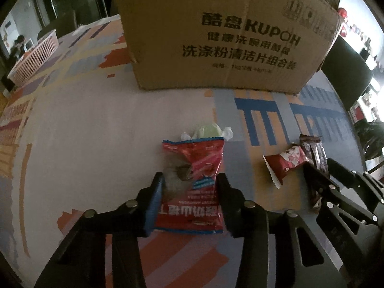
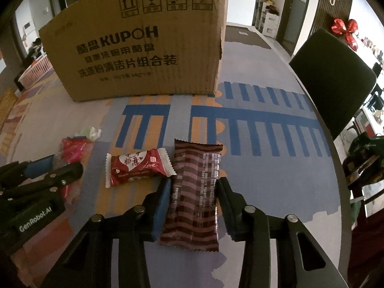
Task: Organize snacks
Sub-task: 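Grasp the red milk-candy bag with the left tool while the right tool grasps the striped wafer bar, then carry both snacks into the cardboard box and open both tools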
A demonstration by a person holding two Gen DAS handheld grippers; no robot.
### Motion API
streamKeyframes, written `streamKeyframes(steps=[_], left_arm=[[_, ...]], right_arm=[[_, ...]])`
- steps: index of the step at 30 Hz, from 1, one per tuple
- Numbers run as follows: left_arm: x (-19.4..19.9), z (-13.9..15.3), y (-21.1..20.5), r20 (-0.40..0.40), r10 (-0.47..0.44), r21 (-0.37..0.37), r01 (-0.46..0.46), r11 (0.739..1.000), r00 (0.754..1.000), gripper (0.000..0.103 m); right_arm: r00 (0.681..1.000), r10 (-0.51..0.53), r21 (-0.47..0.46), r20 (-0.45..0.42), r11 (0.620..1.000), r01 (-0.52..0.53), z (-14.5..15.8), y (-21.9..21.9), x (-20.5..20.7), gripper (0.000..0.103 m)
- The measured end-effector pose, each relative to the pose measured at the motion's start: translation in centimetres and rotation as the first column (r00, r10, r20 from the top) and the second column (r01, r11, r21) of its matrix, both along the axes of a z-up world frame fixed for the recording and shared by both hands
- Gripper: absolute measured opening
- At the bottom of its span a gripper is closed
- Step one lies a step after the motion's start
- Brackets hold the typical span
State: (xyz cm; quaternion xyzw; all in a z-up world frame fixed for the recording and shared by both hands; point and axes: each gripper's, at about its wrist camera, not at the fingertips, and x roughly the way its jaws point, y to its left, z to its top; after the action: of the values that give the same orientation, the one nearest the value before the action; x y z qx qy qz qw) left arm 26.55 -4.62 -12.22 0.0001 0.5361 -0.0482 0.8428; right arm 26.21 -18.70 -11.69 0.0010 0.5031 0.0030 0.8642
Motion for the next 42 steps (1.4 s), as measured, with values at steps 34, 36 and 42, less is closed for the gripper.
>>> streamKeyframes(steps=[34, 36, 42], left_arm=[[-1.9, 13.5, 0.3, 0.321, -0.084, -0.065, 0.110, 0.992, 0.943, 0.040], [-1.6, 14.4, 0.5, 0.345, -0.086, -0.060, 0.114, 0.992, 0.934, 0.040], [-0.2, 16.9, 1.1, 0.403, -0.092, -0.047, 0.121, 0.992, 0.911, 0.040]], right_arm=[[0.955, 0.044, 0.102, 0.293, 0.992, -0.077, 12.5, 0.1, -1.9, 0.036], [0.949, 0.045, 0.100, 0.313, 0.992, -0.081, 13.3, 0.2, -1.6, 0.036], [0.928, 0.054, 0.100, 0.370, 0.990, -0.098, 15.8, 0.6, -0.3, 0.036]])
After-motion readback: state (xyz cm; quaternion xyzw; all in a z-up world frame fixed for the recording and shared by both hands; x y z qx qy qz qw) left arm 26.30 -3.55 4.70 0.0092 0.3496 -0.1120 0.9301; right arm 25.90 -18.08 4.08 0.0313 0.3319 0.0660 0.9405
